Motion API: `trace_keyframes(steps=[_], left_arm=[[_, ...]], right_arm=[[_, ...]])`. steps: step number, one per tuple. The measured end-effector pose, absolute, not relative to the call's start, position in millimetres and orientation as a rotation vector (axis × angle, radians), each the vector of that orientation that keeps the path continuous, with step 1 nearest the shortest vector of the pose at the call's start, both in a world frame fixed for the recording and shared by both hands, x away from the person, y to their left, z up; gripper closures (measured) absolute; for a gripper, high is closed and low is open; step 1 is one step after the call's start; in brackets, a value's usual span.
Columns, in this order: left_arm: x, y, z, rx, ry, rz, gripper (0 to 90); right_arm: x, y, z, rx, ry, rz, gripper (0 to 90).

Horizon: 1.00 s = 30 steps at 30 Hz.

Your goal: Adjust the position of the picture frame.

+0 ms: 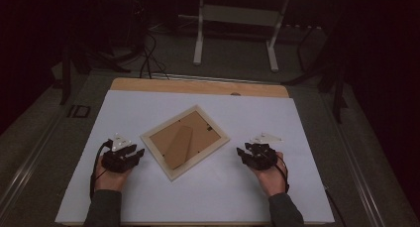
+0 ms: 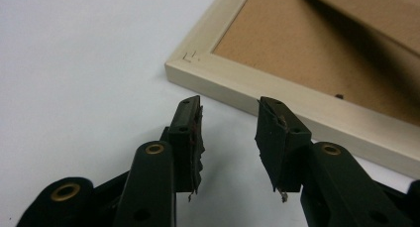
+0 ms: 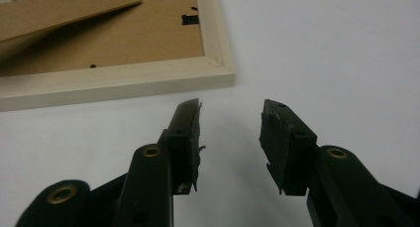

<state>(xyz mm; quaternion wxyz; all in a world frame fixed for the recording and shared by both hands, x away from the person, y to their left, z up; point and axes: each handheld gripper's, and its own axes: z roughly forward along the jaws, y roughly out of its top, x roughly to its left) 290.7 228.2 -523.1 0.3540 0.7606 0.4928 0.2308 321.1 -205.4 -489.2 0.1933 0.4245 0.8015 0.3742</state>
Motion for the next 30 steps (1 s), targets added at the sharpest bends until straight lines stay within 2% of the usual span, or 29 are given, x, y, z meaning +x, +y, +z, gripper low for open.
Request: trace_keyframes(steps=[3, 9, 18, 22, 28, 30], left_arm=[[289.4, 225.4, -520.7, 1.969, 1.264, 0.621, 62.7], [290.9, 224.5, -521.9, 1.963, 1.269, 0.587, 58.2], [293.3, 225.3, -522.8, 1.99, 1.255, 0.544, 62.5], [294.4, 227.0, -524.0, 1.983, 1.276, 0.539, 62.5], [298.4, 230.7, -526.0, 1.959, 1.312, 0.558, 63.2], [300.4, 231.5, -526.8, 1.96, 1.325, 0.568, 64.1]], right_arm=[[322.3, -200.2, -490.1, 1.189, 2.259, 1.069, 56.4], [325.8, -191.9, -494.0, 1.191, 2.278, 1.075, 56.1], [329.9, -176.4, -498.6, 1.159, 2.312, 1.058, 58.7], [333.5, -170.6, -502.7, 1.162, 2.332, 1.04, 66.2], [337.5, -163.9, -509.7, 1.18, 2.347, 1.063, 86.4], [338.2, -160.6, -511.3, 1.177, 2.345, 1.06, 89.8]])
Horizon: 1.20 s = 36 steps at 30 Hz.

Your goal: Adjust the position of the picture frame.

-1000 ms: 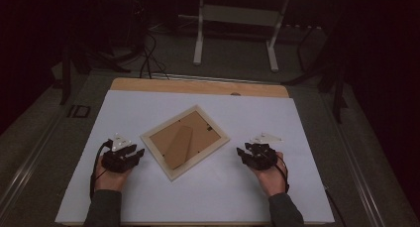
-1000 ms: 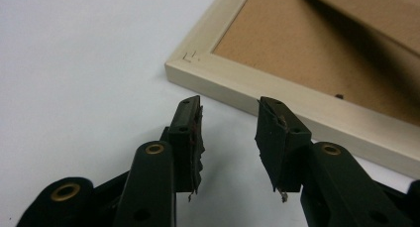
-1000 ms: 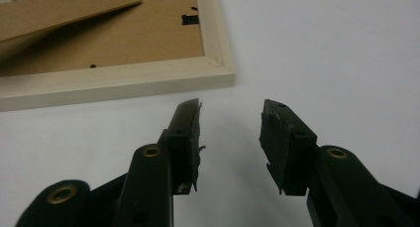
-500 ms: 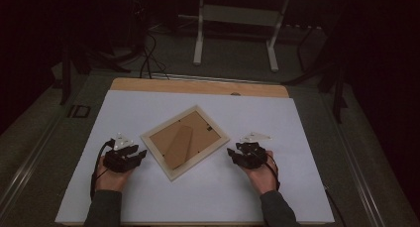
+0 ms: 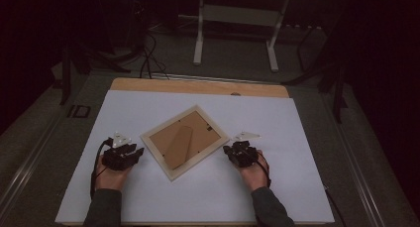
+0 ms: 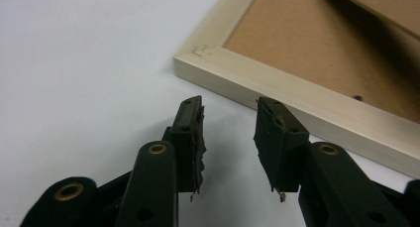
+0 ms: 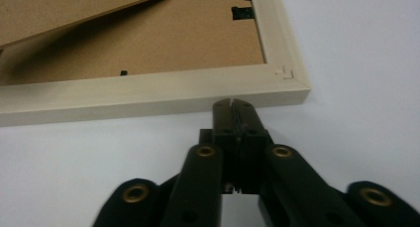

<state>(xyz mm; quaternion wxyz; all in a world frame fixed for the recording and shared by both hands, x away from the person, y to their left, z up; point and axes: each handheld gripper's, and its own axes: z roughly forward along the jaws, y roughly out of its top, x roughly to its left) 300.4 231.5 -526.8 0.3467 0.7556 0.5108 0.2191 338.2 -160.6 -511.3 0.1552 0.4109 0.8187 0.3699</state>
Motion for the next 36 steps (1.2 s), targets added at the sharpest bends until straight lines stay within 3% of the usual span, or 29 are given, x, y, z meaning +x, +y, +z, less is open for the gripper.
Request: trace_keyframes(steps=[12, 18, 36], left_arm=[[303.5, 223.5, -529.7, 1.982, 1.336, 0.531, 78.2], [303.4, 215.9, -531.8, 2.018, 1.312, 0.511, 89.5], [304.5, 207.4, -533.9, 2.051, 1.31, 0.508, 90.0]], right_arm=[[354.3, -157.1, -509.8, 1.199, 2.312, 1.033, 90.0], [366.9, -161.9, -508.5, 1.216, 2.279, 1.015, 90.0], [395.3, -165.7, -509.4, 1.277, 2.232, 1.0, 90.0]])
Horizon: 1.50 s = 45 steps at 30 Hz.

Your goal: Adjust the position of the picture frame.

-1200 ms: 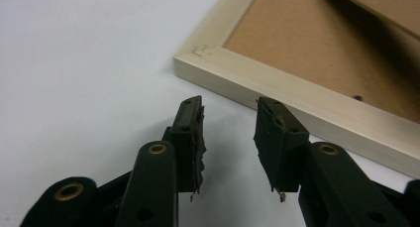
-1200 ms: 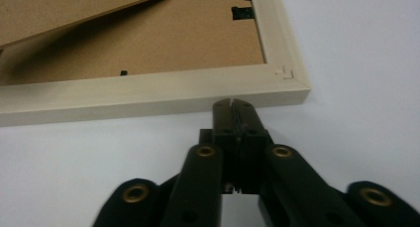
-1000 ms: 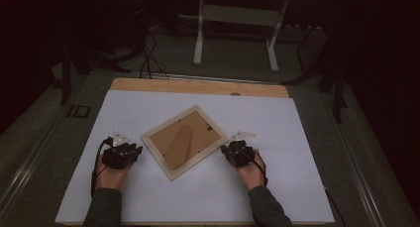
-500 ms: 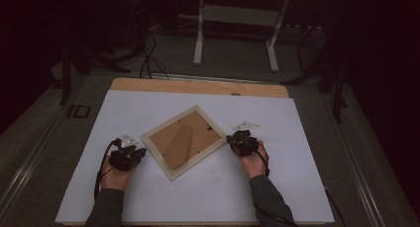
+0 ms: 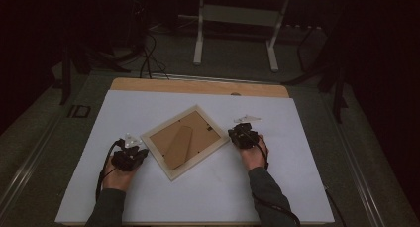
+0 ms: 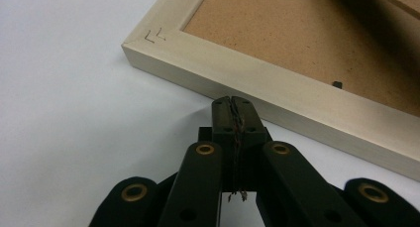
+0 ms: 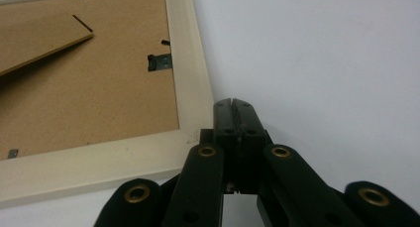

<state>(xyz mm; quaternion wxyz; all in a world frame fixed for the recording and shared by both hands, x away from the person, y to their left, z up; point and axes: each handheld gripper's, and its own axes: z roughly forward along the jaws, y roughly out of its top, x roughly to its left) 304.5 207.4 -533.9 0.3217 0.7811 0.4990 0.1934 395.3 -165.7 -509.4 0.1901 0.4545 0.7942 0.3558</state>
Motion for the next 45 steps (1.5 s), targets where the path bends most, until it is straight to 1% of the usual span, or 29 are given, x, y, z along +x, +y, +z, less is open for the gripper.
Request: trace_keyframes(steps=[21, 45], left_arm=[[305.4, 205.1, -535.0, 2.056, 1.309, 0.49, 90.0], [306.0, 204.5, -535.0, 2.047, 1.326, 0.478, 90.0]], right_arm=[[414.9, -158.8, -517.3, 1.323, 2.266, 0.969, 90.0], [421.7, -159.9, -526.1, 1.356, 2.306, 0.934, 89.9]])
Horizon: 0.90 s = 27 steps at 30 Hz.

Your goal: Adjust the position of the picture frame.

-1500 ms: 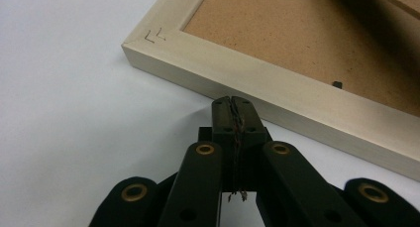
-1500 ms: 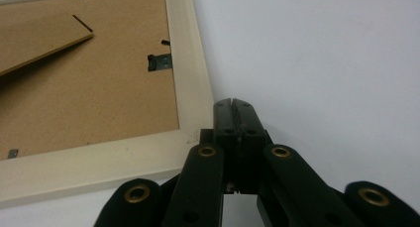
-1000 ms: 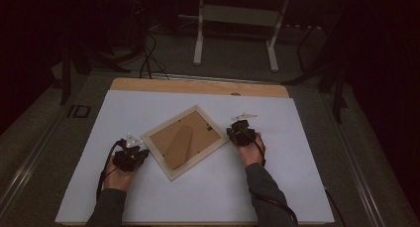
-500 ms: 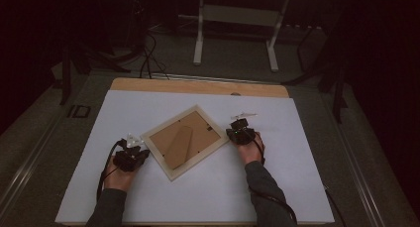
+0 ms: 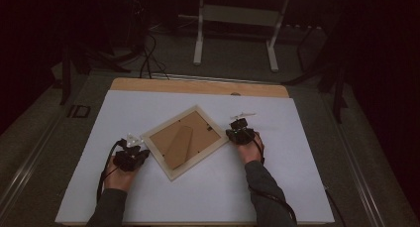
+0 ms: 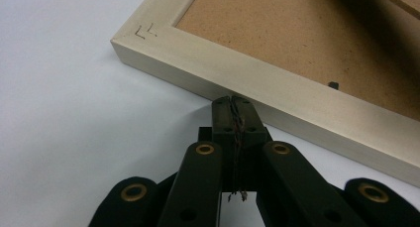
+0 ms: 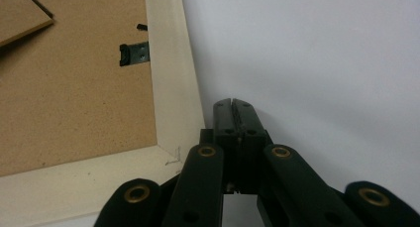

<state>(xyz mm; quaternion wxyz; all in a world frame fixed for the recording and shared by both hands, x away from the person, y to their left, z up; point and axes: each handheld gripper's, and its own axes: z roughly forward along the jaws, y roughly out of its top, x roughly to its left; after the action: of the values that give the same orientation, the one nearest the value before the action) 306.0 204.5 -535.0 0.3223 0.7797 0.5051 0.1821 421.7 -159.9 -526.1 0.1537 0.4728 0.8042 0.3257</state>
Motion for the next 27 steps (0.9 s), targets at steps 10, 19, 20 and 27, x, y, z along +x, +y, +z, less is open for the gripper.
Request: trace_keyframes(steps=[10, 19, 20, 27], left_arm=[[305.8, 203.1, -535.0, 2.055, 1.321, 0.491, 90.0], [305.9, 201.5, -535.1, 2.055, 1.323, 0.497, 90.0], [305.9, 201.3, -535.1, 2.055, 1.323, 0.498, 90.0], [306.1, 200.6, -535.1, 2.054, 1.322, 0.494, 90.0]], right_arm=[[419.9, -161.5, -527.0, 1.369, 2.322, 0.936, 90.0], [414.4, -161.9, -526.6, 1.352, 2.343, 0.933, 90.0], [412.8, -162.2, -526.6, 1.348, 2.345, 0.934, 90.0], [408.8, -163.2, -526.3, 1.342, 2.354, 0.931, 90.0]])
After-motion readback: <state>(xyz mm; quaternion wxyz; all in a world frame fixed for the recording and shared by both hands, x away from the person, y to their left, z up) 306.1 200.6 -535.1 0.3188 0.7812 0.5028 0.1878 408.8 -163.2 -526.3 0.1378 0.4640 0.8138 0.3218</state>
